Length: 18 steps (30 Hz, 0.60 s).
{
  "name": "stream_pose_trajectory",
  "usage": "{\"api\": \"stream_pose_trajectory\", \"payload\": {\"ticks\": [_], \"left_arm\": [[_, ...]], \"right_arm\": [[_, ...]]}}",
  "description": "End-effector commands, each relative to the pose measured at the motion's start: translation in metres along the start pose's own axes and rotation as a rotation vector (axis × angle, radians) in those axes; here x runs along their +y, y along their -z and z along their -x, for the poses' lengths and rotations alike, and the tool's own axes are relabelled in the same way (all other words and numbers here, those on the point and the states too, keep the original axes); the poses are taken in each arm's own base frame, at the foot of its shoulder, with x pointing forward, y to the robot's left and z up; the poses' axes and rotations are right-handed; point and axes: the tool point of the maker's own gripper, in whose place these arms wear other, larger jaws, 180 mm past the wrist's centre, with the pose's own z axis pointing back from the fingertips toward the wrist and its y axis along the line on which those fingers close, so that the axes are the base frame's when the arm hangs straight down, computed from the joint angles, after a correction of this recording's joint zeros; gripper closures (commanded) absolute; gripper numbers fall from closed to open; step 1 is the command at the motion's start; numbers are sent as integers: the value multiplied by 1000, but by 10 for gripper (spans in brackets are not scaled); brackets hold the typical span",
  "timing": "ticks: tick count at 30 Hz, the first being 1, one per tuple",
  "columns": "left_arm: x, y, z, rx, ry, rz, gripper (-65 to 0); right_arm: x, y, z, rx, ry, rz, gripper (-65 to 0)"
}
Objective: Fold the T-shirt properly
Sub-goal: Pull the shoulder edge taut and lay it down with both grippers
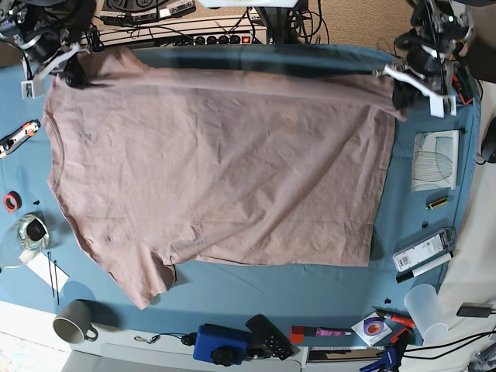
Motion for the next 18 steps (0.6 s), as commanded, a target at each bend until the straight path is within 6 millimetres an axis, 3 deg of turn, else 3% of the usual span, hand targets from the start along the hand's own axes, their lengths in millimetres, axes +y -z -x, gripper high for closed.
{"api": "stream_pose_trajectory", "payload": {"ticks": [1, 7, 10, 14, 18], "left_arm": [[1, -3, -8, -28, 21, -4, 0], [1, 1, -23, -55, 56, 5, 0], [-9, 6, -31, -73, 121, 37, 0], [-26, 19, -35, -69, 248, 50, 0], [-37, 27, -53, -118, 257, 58, 0]], "right_arm": [[-4, -4, -17, -42, -35, 7, 0], [-12, 0, -41, -78, -82, 37, 0], [-18, 5, -50, -106, -62, 41, 0], [-30, 15, -49, -112, -3, 37, 0], [-35, 22, -47, -114, 28, 30, 0]]}}
